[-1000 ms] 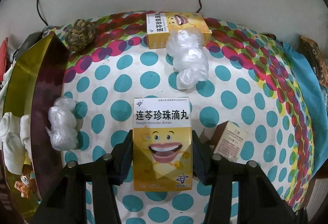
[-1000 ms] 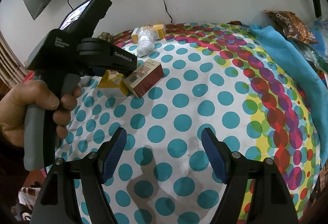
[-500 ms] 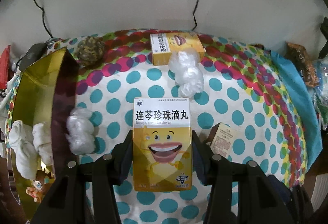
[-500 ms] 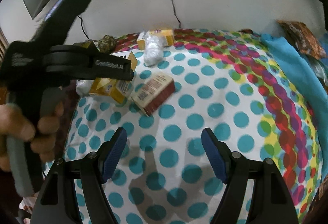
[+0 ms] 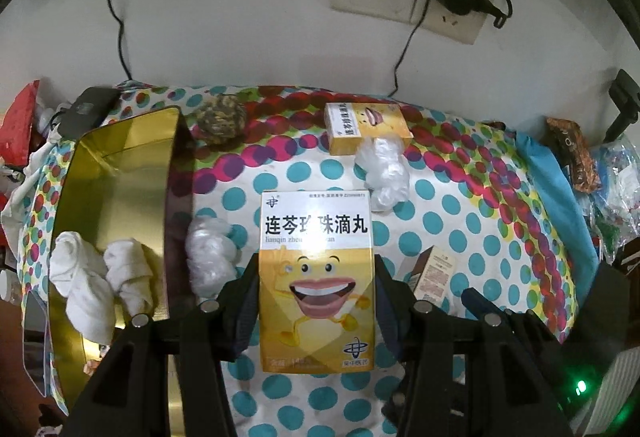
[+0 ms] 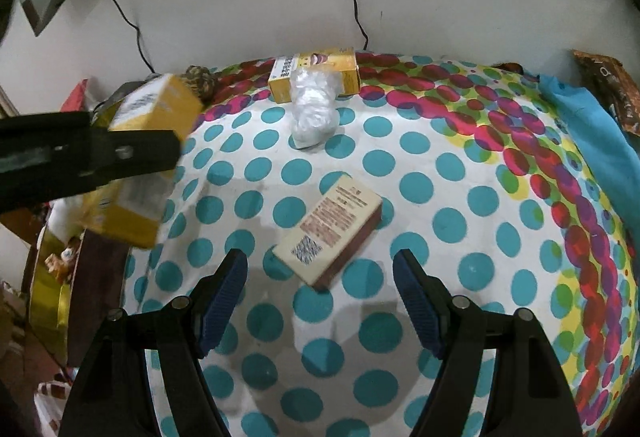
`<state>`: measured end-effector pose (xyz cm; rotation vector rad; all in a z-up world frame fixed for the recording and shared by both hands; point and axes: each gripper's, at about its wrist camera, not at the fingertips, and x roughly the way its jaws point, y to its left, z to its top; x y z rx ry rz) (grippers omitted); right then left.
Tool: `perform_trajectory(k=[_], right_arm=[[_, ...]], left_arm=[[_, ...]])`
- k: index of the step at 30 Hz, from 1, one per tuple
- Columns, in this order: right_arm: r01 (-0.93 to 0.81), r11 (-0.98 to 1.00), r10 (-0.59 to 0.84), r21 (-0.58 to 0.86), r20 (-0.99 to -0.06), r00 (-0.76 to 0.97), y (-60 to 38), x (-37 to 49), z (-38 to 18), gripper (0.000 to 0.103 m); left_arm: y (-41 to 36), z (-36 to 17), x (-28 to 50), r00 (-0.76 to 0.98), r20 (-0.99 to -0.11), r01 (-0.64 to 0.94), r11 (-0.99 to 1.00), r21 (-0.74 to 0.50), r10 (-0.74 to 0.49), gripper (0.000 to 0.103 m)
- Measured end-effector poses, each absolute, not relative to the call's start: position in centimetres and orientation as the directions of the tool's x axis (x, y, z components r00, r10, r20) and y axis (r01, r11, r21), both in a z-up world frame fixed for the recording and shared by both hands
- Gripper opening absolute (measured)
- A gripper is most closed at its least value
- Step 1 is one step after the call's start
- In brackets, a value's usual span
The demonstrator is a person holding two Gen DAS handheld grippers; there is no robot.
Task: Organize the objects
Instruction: 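Lift the yellow box with the left tool while the right tool grasps the small beige box, then carry the yellow box into the gold tray and open the left tool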
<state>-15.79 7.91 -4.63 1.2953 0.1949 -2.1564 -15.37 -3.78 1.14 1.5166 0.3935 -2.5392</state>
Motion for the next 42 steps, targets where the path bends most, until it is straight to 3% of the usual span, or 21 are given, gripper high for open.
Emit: perform_trajectory(k=[5,13,16,30,42], right_arm=[[0.556,-0.823,-0.369,0.115,-0.852,-0.372,6.5,-16.0,-5.2,0.072],[0.572,-0.819,-0.342,0.050,-0.843,-0.416,5.7,-15.9,-6.0,0.033],[0.572,-0.820,-0.334,0.006,-0.816,-0.471,5.8,-15.8,-5.8,0.028],[0.491,-0.871,-0.323,-0.003,-0.749,-0.578,8.1,-17.5,-5.6,0.027],[0.457,-0.889,-0.324,0.036,-0.755,-0.570,8.7,-18.0,-5.8,0.027]], left_arm=[[-4.5,1.3,-14.7,-0.475,-0.880,0.271,-0.949,-0.161,0.013,0.051],[-4.9,1.2,-13.8,-0.477,-0.879,0.276,-0.946,-0.170,0.018,0.051],[-5.1,1.0,-13.5,-0.472,-0.881,0.277,-0.945,-0.172,0.022,0.051],[-5.5,1.4,-11.7,-0.470,-0.882,0.269,-0.949,-0.163,0.018,0.051],[-5.9,2.8,-10.3,-0.475,-0.879,0.258,-0.961,-0.096,-0.039,0.051]])
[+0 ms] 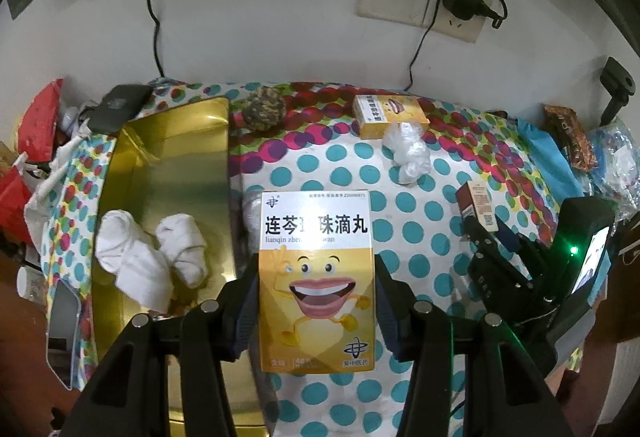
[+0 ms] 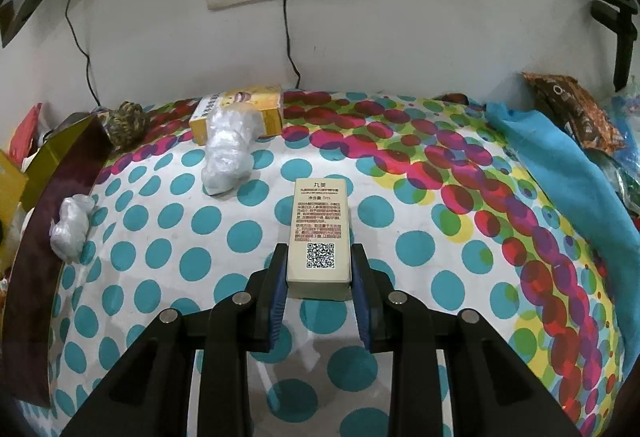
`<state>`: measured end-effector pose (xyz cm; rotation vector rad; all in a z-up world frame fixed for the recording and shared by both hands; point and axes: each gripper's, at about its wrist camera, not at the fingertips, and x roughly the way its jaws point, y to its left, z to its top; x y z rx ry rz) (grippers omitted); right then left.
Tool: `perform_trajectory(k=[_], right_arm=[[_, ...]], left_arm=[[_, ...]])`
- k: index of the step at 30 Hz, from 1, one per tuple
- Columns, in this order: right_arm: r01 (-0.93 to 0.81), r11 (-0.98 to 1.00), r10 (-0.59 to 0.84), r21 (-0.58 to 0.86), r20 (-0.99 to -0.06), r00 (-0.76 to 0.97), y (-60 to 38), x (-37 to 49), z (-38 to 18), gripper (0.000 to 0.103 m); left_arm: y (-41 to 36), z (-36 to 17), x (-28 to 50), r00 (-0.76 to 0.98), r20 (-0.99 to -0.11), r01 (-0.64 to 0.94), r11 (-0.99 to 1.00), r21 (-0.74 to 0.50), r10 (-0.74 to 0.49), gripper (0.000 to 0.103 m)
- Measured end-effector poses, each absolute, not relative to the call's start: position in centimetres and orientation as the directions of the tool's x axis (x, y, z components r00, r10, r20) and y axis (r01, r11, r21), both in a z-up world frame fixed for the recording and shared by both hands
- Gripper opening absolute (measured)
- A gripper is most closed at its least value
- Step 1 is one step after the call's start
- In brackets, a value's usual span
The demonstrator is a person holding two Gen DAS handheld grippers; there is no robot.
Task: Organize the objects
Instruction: 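Carry the yellow box into the gold tray and open the left tool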
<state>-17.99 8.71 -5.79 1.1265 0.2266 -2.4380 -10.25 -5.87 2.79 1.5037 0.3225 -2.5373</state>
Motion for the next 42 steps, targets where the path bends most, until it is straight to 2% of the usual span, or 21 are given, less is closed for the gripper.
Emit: perform_trajectory(k=[12,22,42], right_arm=[[0.439,-0.898,-0.304,0.023,-0.755,-0.581,8.6,-18.0,-5.7,0.027],[0.427,-0.904,-0.292,0.015,-0.751,-0.592,8.7,-17.9,-5.3,0.027],[0.416,-0.909,-0.267,-0.006,-0.758,-0.595,8.2,-18.0,-5.4,0.027]], left_arm=[[-7.8,4.2,-8.3,-0.480,-0.871,0.287,-0.957,-0.047,-0.101,0.051],[-14.1,6.3,-7.3,-0.481,-0.856,0.373,-0.928,-0.007,-0.187,0.052],[-20.5,0.3,-14.0,-0.360,-0.923,0.390,-0.921,-0.020,-0.133,0.052]])
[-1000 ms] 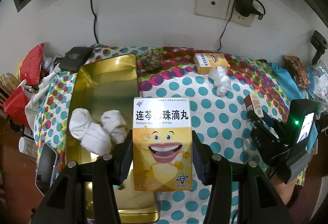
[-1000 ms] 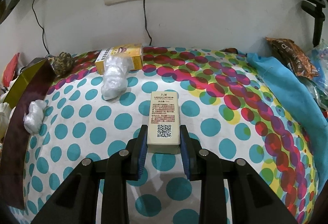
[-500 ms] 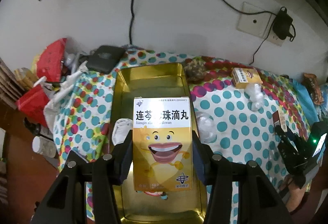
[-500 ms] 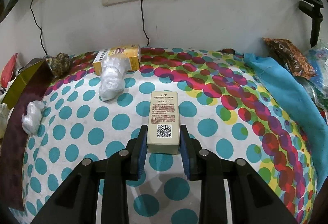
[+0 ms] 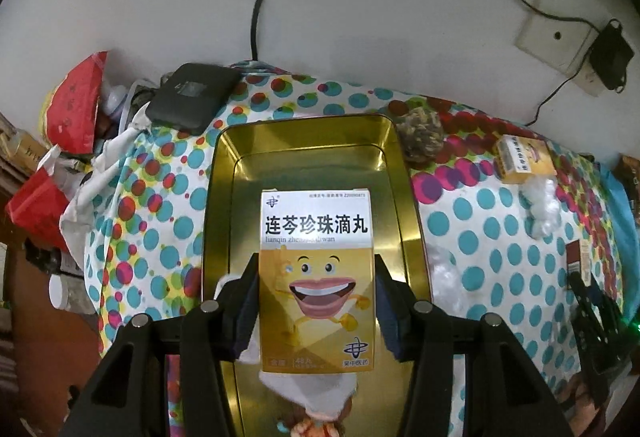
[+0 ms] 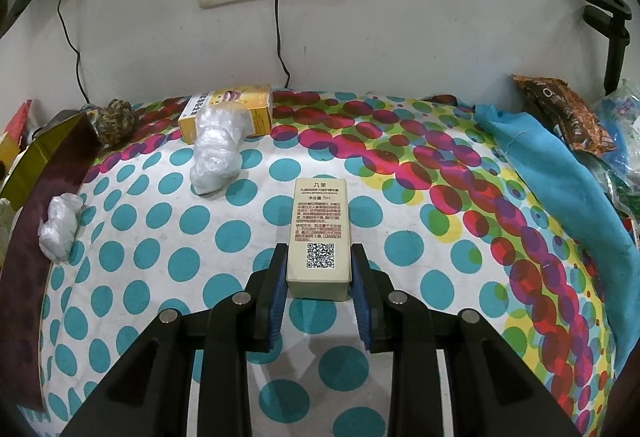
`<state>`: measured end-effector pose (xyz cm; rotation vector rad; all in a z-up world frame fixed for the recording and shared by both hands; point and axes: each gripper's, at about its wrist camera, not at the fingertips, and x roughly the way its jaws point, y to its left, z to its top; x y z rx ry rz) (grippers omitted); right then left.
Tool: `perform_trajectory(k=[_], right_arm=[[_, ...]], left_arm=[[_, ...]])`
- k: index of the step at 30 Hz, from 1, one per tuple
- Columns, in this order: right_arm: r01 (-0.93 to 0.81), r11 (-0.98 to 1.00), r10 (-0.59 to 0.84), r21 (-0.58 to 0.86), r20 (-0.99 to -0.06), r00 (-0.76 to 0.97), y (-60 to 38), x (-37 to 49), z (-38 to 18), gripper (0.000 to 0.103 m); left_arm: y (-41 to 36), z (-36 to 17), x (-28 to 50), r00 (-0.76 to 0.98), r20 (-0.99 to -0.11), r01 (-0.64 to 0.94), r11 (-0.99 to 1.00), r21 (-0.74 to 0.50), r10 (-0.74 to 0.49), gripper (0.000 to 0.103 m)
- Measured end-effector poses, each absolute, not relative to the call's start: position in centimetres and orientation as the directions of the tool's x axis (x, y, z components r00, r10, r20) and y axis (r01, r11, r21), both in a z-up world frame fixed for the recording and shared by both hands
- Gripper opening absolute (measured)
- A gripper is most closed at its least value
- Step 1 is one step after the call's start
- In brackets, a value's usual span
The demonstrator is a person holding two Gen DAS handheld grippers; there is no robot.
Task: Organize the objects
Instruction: 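Carry the yellow box into the gold tray and open the left tool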
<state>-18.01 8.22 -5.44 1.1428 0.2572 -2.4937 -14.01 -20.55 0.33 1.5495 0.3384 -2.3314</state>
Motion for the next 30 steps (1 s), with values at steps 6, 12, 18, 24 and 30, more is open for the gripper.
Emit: perform_trajectory(k=[6,12,18,24,30], right_arm=[[0.413,-0.910,-0.266,-0.006,-0.757,-0.597,8.1,-17.9,-5.5,0.027],[0.412,-0.911,-0.258,-0.015,-0.760,-0.597,7.9,-17.9,-5.6,0.027],[0.410,-0.912,-0.253,-0.020,-0.760,-0.599,7.9,-18.0,-5.7,0.027],[0.407,-0.913,-0.248,-0.023,-0.762,-0.599,7.7,-18.0,-5.7,0.027],[0.406,-0.913,-0.242,-0.031,-0.760,-0.603,7.8,-18.2,-5.6,0.027]], left_arm=[[-21.4,-0.7,-15.8,-0.344,-0.926,0.399,-0.917,0.008,-0.158,0.052],[-21.9,-2.5,-16.8,-0.315,-0.936,0.395,-0.918,0.024,-0.160,0.052],[-21.5,-3.3,-17.2,-0.308,-0.932,0.366,-0.928,0.066,-0.188,0.052],[-21.9,-3.0,-17.3,-0.324,-0.929,0.366,-0.929,0.050,-0.178,0.052],[-21.8,-2.6,-17.3,-0.338,-0.923,0.349,-0.935,0.058,-0.183,0.053]])
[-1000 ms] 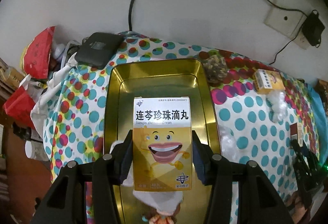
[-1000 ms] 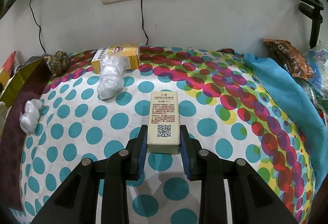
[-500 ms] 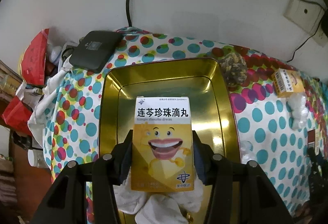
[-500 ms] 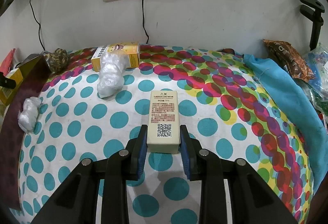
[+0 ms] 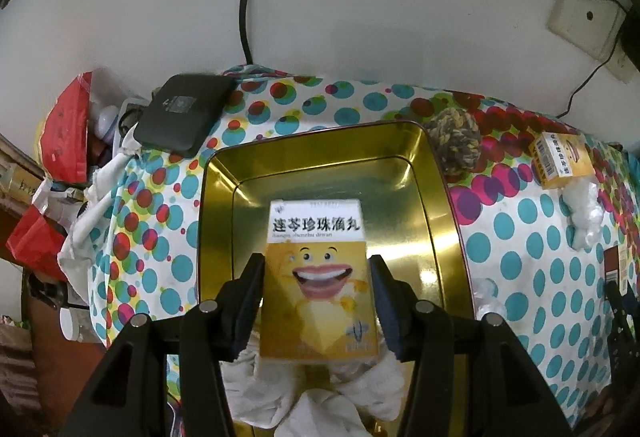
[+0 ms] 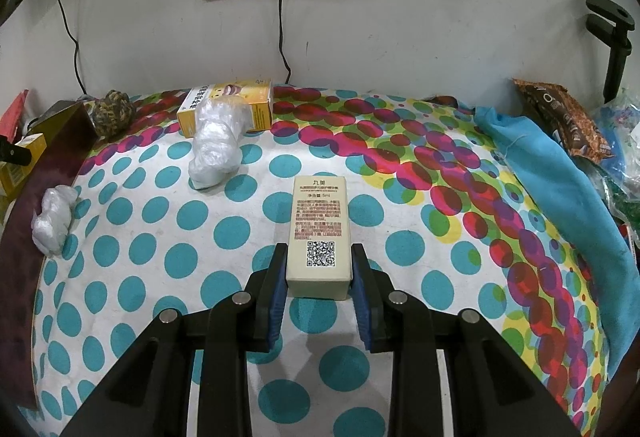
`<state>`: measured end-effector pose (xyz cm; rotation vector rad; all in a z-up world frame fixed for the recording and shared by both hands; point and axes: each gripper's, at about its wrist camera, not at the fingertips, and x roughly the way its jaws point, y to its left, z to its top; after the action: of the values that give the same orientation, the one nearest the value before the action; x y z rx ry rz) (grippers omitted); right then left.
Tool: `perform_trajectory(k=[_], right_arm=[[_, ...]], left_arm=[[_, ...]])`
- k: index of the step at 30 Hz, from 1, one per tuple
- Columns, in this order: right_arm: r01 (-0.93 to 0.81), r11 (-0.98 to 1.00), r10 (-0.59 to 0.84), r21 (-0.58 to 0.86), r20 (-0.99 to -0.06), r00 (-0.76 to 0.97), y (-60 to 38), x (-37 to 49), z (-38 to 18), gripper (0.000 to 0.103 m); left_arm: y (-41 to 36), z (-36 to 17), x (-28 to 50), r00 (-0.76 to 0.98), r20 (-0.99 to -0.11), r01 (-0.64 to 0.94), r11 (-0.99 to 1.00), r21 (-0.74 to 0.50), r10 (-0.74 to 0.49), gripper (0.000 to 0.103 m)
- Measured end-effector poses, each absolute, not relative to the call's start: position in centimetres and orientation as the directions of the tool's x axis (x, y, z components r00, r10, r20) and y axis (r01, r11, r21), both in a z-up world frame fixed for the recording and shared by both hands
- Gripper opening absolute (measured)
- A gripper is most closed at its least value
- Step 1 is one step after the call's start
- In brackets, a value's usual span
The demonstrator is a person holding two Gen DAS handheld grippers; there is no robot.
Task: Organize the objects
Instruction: 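Carry the yellow box into the gold tray and open the left tool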
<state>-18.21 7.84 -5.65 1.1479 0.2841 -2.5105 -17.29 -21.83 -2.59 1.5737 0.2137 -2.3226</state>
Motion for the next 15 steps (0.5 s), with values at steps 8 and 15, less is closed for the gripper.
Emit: perform_trajectory(k=[8,15], right_arm=[[0.403,-0.914,-0.231,-0.045,-0.760,-0.608,7.7,-18.1,-5.6,0.027],[0.402,-0.914,-0.223,-0.057,-0.759,-0.612,7.3,-17.9,-5.6,0.027]], left_arm=[[-21.0,-1.4,-16.4,-0.364,-0.910,0.335,-0.939,0.073,-0.200,0.060],[-19.8,0.2,-13.9,-0.396,-0.892,0.327,-0.941,0.084,-0.217,0.060]])
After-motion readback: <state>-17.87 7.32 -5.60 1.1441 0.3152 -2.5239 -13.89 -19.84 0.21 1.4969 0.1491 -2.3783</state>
